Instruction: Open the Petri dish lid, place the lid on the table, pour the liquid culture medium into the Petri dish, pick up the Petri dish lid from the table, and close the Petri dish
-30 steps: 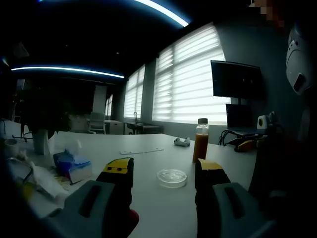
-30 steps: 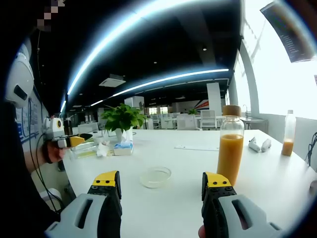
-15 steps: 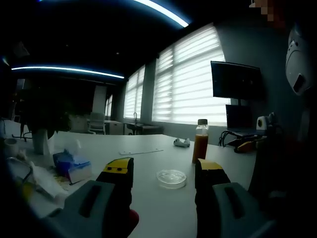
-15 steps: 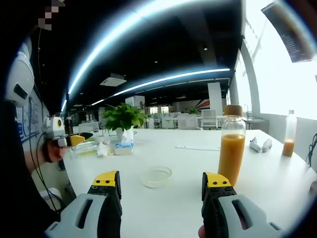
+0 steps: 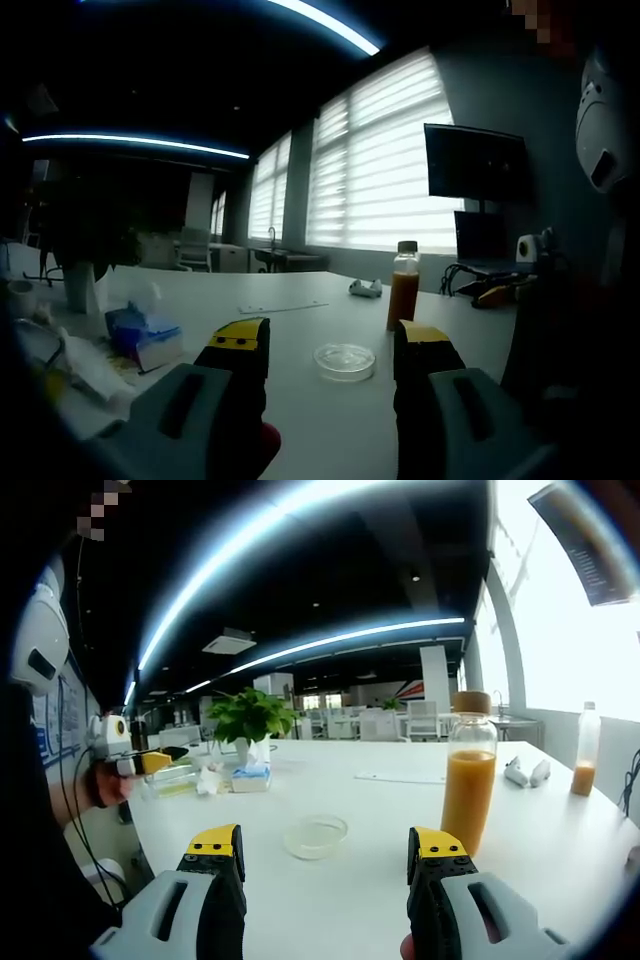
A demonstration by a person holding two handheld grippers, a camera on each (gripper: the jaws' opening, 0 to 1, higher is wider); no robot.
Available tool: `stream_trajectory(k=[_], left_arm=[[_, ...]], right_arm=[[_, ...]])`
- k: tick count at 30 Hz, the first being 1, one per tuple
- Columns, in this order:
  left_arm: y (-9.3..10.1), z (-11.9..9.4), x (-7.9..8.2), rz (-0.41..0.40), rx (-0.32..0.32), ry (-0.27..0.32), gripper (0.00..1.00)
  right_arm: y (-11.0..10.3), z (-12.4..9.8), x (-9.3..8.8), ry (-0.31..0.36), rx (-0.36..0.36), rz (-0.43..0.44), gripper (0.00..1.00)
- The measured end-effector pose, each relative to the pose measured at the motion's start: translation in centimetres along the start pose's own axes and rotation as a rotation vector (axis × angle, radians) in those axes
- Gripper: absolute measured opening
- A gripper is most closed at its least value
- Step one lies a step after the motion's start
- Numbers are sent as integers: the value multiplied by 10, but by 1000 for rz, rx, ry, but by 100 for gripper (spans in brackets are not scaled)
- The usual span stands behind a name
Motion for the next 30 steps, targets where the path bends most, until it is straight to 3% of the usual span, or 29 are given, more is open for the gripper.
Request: stream_trajectory(k=[30], left_arm=[[0,-1,-1,-8,3,4,42]], right_arm=[[0,-2,-2,-7,-8,0,61]])
Point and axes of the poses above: the point that each gripper's makers call its tool centre point, and the gripper's own axes: z roughly forward along the fingers, y roughly to its right, x roughly out of its top, the point moved 8 cm from there along -z, roughly backward along the fingers, and after that the axes turned 3 degrees about z, right-handed, at the moved point
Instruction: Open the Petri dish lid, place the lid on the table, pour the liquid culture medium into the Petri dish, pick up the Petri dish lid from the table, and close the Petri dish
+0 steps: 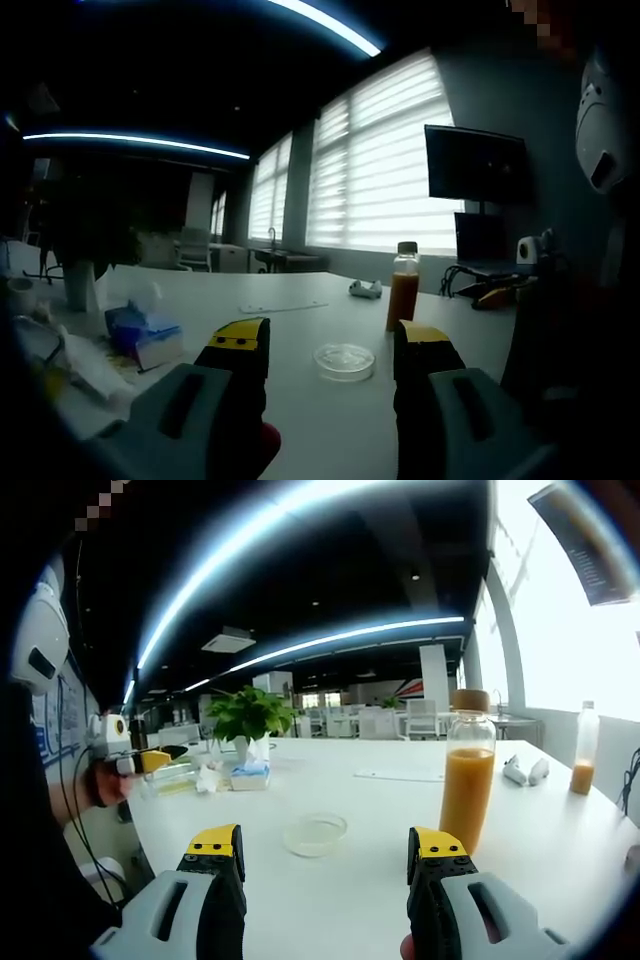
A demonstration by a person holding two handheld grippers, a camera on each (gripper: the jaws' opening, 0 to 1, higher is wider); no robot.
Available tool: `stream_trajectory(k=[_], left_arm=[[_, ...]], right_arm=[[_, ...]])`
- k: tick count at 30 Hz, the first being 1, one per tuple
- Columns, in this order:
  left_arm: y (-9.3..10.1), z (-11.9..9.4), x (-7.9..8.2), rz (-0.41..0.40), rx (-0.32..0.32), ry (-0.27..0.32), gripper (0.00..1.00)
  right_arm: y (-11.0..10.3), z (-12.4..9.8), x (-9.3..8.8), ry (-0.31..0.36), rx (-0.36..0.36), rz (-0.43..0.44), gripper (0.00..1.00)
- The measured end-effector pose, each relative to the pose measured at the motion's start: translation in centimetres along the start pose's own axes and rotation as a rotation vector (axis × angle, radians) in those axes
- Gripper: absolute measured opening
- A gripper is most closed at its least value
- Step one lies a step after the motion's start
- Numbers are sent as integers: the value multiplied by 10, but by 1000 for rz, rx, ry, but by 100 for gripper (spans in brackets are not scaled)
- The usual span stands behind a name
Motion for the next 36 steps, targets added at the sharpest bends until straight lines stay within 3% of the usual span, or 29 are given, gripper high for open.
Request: stream_trajectory(k=[13,27,36], left_arm=[[-1,-4,2,-9,10,14,42],[-1,0,-4,19,-8,-17,43],[-7,2,-6,14,23,-15,44]], right_arm=[[0,-4,5,14,-5,-10,61],[7,-3,0,-8,-22,-25,64],[10,5,-4,-15,-14,-21,64]])
Point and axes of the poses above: the point that each gripper's makers call its tool centre point, and the gripper's own axes: z roughly forward along the fingers, y roughly to its right, x roughly out of its top, the point moved 8 cm from there along -z, roughly backward along the fingers, and after that the axes turned 3 degrees about z, right-handed, at the moved point
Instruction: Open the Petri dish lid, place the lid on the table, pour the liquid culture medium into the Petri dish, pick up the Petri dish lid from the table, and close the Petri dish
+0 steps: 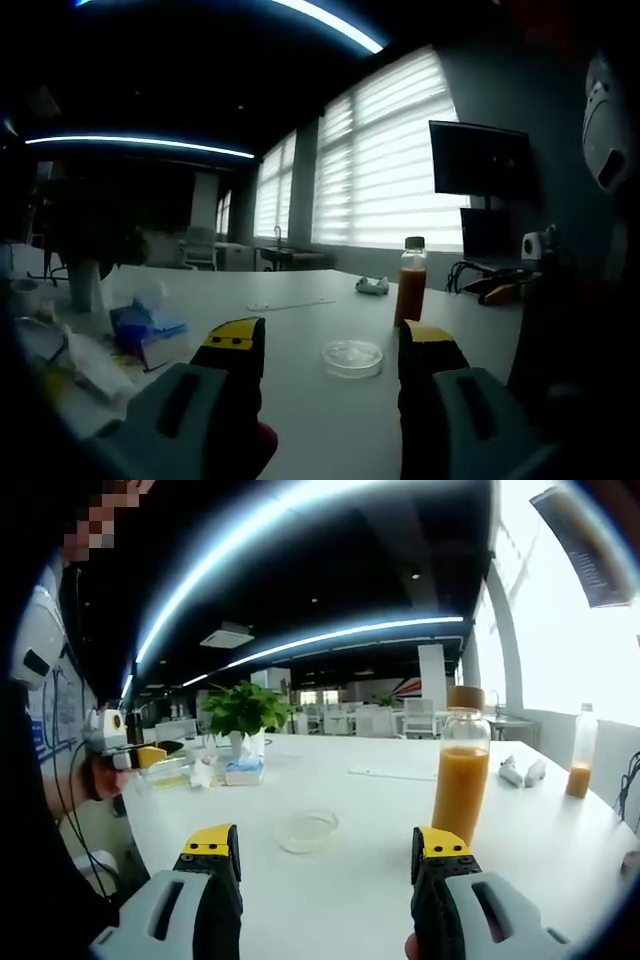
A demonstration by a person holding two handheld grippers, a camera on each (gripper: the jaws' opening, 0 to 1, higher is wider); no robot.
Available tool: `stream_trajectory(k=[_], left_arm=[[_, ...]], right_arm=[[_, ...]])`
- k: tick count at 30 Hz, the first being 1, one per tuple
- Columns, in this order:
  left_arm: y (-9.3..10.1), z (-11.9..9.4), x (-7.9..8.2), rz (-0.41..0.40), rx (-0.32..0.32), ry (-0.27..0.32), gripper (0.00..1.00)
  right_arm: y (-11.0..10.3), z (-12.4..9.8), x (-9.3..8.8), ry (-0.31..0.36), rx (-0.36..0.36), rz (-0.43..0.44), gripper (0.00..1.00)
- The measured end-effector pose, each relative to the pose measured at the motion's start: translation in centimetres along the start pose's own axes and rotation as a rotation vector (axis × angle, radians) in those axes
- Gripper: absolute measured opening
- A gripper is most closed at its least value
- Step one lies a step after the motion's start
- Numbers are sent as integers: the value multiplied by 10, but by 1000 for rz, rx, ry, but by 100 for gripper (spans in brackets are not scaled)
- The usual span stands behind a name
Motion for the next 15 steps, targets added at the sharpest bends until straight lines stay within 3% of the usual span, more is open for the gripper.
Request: stream_trajectory(k=[8,15], left_arm=[[-5,6,-11,7,10,-29,46],[-11,9,-20,18,17,-49,48]], right_arm=[[3,8,-4,-16,12,-22,66],[8,8,-6,3,24,17,67]])
Point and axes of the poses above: the point that each gripper's makers call its tool centre point, and the gripper's own axes: z roughly forward along the fingers, y roughly to its right, x roughly out of its top, the point moved 8 cm from there along -z, roughly backward along the fingers, and after that the axes turned 3 degrees about z, right-handed, at the moved point
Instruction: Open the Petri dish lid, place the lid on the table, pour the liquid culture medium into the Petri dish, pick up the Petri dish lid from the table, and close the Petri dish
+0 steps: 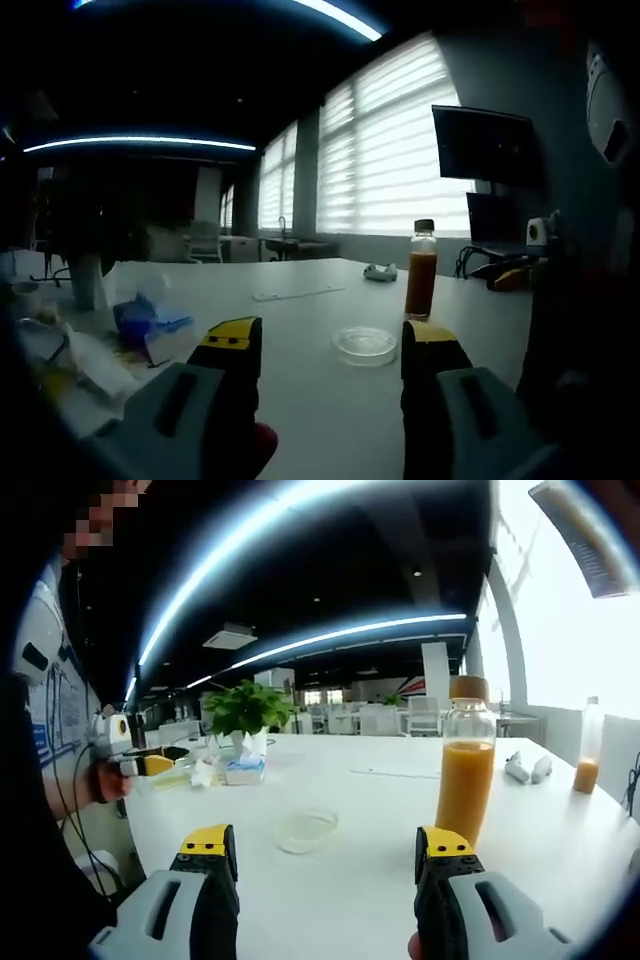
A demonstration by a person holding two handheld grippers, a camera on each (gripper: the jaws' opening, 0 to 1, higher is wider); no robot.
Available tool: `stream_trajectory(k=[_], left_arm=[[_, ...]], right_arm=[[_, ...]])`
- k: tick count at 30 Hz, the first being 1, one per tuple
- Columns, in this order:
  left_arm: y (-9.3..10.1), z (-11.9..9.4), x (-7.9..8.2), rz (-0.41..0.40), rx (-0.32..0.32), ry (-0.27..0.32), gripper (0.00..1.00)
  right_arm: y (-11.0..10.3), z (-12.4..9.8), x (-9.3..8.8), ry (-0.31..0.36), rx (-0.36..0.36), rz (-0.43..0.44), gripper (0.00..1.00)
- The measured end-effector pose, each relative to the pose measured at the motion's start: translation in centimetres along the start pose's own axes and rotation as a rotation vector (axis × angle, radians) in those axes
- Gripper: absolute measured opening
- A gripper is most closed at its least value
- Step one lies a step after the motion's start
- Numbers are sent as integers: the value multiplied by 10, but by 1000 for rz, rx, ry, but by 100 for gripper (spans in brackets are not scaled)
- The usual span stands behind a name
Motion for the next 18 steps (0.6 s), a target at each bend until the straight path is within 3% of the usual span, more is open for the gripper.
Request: stream_trajectory(k=[18], left_arm=[[-5,23,-8,8,-34,-31,48]], right_arm=[[3,27,-3,-42,30,-45,68]])
Point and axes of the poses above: the point that each gripper's makers call its tool centre point, and the gripper's own axes: z roughly forward along the fingers, y roughly to its right, x roughly out of its top, the point moved 8 cm from there along -z, roughly backward along the fingers, and after that the axes turned 3 degrees about z, right-handed, at the moved point
